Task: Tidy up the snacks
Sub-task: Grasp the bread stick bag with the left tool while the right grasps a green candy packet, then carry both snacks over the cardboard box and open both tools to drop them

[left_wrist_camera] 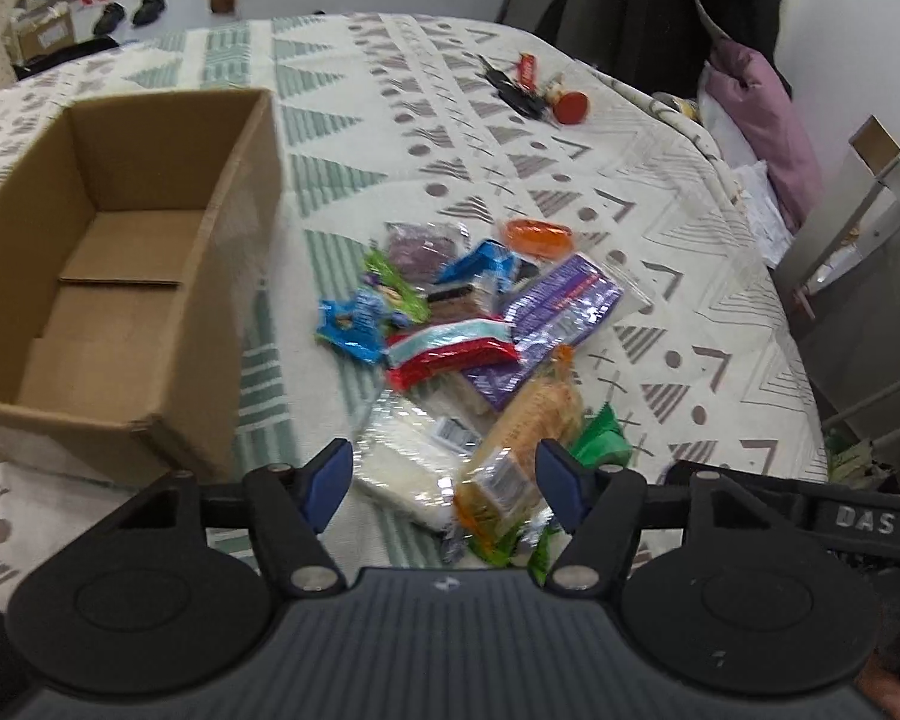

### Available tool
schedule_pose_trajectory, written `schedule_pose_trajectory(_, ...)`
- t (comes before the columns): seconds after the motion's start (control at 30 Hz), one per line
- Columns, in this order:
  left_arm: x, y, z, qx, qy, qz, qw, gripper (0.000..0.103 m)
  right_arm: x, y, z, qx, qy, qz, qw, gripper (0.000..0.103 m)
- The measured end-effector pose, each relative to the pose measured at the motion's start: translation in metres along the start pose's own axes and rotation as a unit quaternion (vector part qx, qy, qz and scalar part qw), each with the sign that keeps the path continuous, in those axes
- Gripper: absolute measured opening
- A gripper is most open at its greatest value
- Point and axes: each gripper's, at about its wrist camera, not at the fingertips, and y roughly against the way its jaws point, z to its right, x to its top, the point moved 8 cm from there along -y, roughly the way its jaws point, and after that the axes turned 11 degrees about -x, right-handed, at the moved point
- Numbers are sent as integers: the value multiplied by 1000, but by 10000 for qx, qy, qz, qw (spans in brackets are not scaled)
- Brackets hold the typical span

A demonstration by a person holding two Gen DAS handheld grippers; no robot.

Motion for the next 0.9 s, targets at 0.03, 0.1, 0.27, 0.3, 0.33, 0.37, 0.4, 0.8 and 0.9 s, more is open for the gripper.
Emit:
schedule_pose_trajectory(0.03, 1, -4, 2, -66, -28, -29, 10000, 67, 1, -3, 0, -33, -1, -26, 10000, 69)
schedule_pose_trajectory(0.1, 2, -12, 7, -144, -102, -83, 9998, 67, 3, -10, -1, -64, 6, -68, 10000, 69)
schedule_pose_trajectory(0.27, 2, -37, 10, -290, -131, -331, 9989, 59, 2, -21, 3, -57, -10, -206, 9998, 68)
schedule_pose_trajectory(0.3, 2, -42, 10, -350, -110, -380, 9986, 58, 3, -22, 3, -74, 1, -221, 9997, 68)
schedule_pose_trajectory(0.33, 2, -46, 10, -391, -98, -427, 9983, 56, 3, -24, 4, -76, 6, -238, 9997, 68)
schedule_pose_trajectory(0.37, 2, -49, 11, -387, -138, -445, 9982, 54, 3, -25, 5, -68, 11, -248, 9997, 68)
schedule_pose_trajectory(0.4, 3, -51, 12, -377, -206, -439, 9981, 54, 3, -26, 5, -67, 29, -248, 9997, 68)
schedule_pose_trajectory(0.8, 11, -54, 14, -618, -196, -549, 9964, 21, 9, -49, -1, -224, 110, -314, 9992, 67)
schedule_pose_trajectory(0.9, 14, -47, 15, -670, -195, -465, 9965, 21, 9, -55, -10, -283, 269, -289, 9988, 67)
